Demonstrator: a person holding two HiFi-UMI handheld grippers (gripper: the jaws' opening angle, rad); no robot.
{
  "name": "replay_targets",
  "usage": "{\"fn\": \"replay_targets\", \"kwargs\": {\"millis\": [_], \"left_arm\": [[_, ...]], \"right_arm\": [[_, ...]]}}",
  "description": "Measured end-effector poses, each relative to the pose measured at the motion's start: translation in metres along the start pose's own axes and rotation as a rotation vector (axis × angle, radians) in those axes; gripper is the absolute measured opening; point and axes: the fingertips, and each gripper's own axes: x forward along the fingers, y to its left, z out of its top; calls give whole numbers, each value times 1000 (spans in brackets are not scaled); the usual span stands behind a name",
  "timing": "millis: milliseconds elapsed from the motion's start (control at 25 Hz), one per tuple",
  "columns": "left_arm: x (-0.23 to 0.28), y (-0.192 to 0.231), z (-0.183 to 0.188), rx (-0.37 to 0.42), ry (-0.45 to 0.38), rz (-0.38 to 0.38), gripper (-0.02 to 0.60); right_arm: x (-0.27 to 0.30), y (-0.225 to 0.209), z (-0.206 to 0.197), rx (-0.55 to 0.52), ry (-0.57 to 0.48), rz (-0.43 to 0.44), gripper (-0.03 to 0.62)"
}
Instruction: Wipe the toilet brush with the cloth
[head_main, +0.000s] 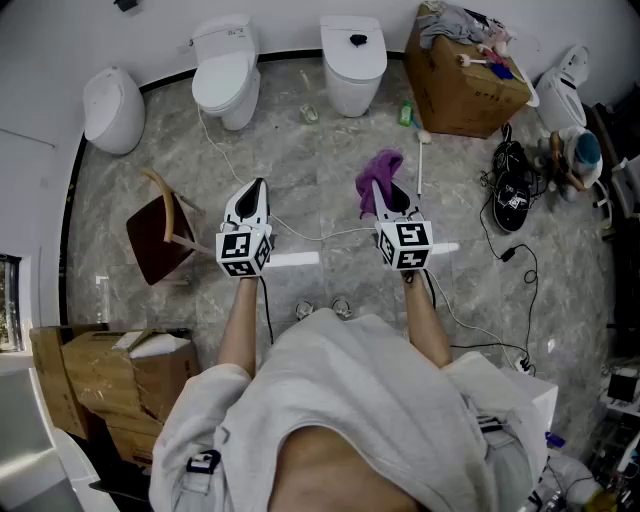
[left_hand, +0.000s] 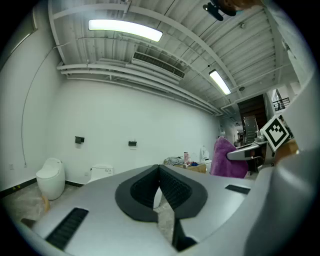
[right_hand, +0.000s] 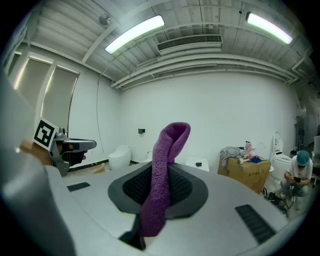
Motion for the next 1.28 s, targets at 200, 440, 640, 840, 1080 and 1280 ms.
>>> {"fn": "replay_targets", "kwargs": {"millis": [200,440,640,840,1080,1280], "left_arm": [[6,-3,3,-2,-2,-10,18],[13,-12,2,0,6,-18,18],[24,-24,1,-1,13,-11,18],[40,-32,1,-2,13,9,20],[67,-26,-11,-14,43,28,19],[95,-11,-18,-30,51,43,18]], "right_arm": [[3,0,1,0,4,5,74],[1,-8,-1,11,-3,28,75],[1,-20,-7,24,5,53,75],[7,-36,-13,30,10,73,75],[31,-52,-16,27,18,82,75],[66,-64,-15,23,30,97,75]]}}
